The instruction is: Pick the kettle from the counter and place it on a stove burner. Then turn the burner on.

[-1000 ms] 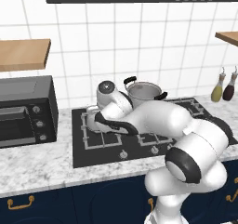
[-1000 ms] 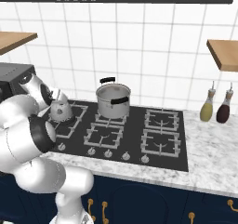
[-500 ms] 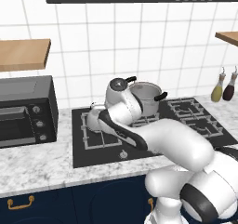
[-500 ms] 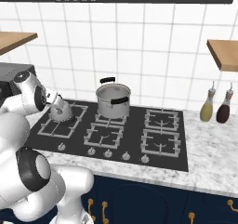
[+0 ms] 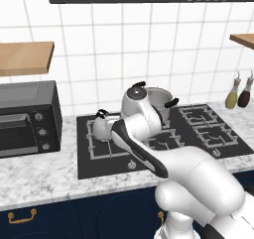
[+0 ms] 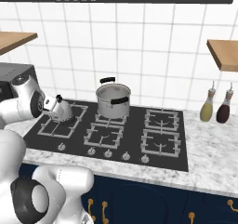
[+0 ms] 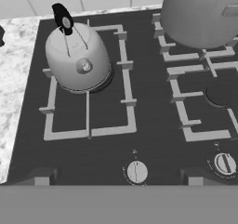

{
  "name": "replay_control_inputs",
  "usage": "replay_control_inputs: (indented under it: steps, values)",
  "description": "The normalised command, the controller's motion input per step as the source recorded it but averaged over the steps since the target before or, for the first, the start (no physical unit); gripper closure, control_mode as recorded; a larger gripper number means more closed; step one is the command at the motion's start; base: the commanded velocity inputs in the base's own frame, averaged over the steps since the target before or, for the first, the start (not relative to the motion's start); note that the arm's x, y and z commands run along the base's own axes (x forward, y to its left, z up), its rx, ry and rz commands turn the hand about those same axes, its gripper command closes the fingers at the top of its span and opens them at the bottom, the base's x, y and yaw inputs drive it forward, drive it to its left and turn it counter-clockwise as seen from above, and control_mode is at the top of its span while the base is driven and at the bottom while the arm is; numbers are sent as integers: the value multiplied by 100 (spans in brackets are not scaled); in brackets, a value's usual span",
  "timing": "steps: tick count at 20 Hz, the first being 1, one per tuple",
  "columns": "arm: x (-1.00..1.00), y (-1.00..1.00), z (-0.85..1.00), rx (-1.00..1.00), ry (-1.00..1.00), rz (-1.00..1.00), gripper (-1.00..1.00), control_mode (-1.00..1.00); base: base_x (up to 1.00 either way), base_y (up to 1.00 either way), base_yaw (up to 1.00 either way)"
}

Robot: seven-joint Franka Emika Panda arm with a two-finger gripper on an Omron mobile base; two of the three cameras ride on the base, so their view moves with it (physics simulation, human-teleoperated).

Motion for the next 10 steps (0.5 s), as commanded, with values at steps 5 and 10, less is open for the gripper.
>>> replay_control_inputs:
  steps: [5,10]
  values:
    - [-31,-5,-10,0,9,0,-100,-100,0,0,0]
    - [-9,0,-13,0,12,0,-100,-100,0,0,0]
